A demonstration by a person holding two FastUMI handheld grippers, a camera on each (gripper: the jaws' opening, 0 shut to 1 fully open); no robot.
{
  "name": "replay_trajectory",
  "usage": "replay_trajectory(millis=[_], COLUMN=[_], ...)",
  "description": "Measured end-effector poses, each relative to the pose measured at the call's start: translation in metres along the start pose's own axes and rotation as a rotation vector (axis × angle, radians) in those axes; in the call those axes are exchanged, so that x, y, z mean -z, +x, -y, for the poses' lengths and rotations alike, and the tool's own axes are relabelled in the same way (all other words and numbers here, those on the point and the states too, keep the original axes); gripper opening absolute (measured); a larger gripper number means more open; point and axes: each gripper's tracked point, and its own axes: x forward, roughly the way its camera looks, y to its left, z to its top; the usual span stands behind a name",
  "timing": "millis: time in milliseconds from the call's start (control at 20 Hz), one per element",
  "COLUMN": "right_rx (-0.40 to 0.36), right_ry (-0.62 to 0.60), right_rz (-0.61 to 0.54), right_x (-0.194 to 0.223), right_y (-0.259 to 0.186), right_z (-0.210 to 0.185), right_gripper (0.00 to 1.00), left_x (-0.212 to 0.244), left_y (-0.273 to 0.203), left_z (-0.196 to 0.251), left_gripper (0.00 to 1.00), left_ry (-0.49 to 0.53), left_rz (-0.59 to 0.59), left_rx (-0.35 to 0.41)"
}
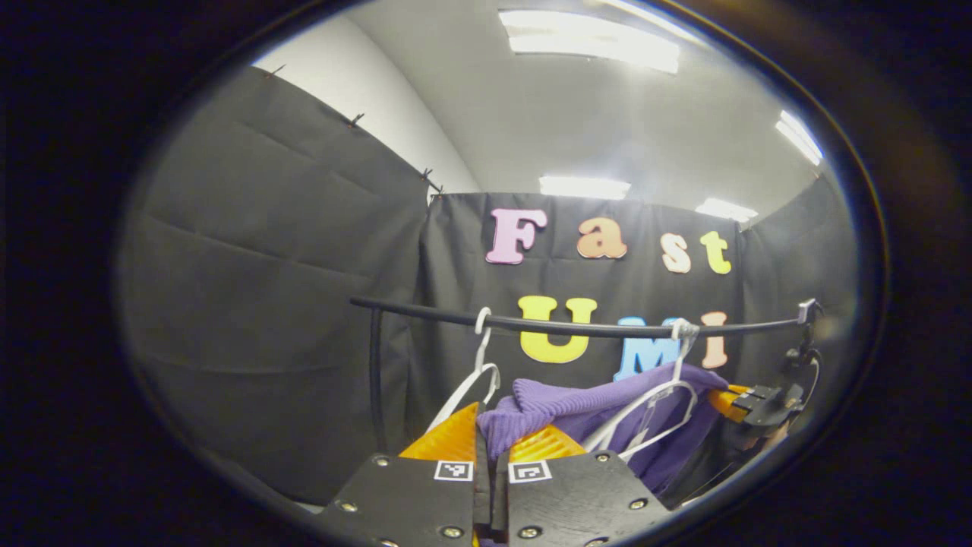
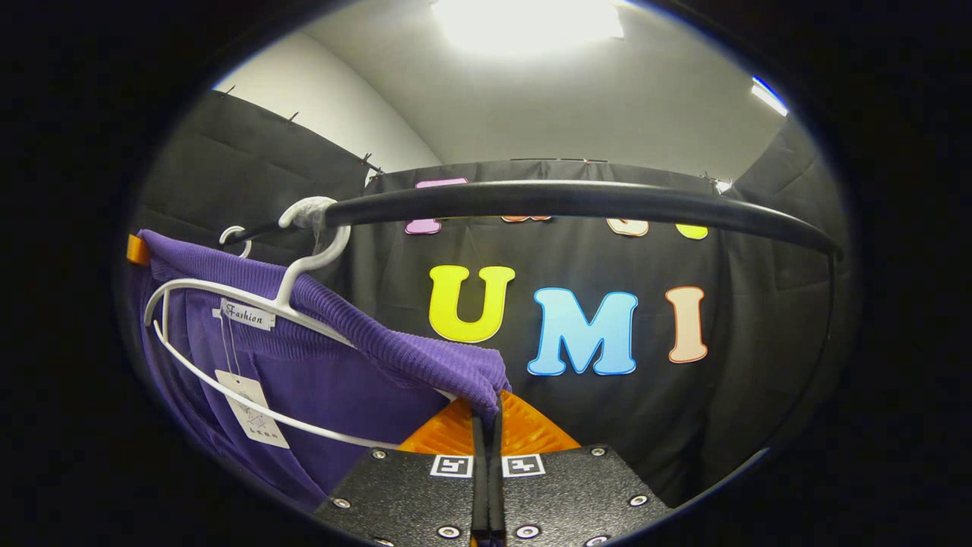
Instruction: Grasp the clothes on the hanger with both hands and then place them into the laundry hamper below.
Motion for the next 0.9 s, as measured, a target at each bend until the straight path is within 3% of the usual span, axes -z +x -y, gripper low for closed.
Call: replay_trajectory(millis=[50,100,400,600,650,700,900], right_rx=[0.004,0.01,0.039,0.056,0.061,0.065,0.078], right_ry=[-0.008,-0.013,0.006,-0.039,-0.057,-0.071,-0.083], right_rz=[-0.001,-0.002,-0.017,-0.032,-0.032,-0.029,-0.045], right_x=[0.0,0.0,0.003,0.005,0.006,0.005,0.011], right_y=[0.0,-0.002,-0.005,-0.004,-0.004,-0.003,0.001], right_z=[0.001,0.003,0.001,0.004,0.005,0.007,0.016], right_gripper=[0.0,0.0,0.0,0.0,0.0,0.0,0.0], left_x=[0.006,0.014,0.043,0.064,0.072,0.082,0.11], left_y=[0.003,0.007,0.019,0.02,0.02,0.021,0.019], left_z=[0.002,0.002,-0.004,0.0,0.001,0.004,0.019], left_gripper=[0.07,0.0,0.02,0.02,0.07,0.02,0.02], left_ry=[-0.038,-0.065,0.009,-0.049,-0.056,-0.062,-0.071], left_rz=[-0.012,-0.017,0.011,0.002,-0.007,-0.016,-0.053], left_rx=[0.011,0.025,0.078,0.13,0.141,0.151,0.183])
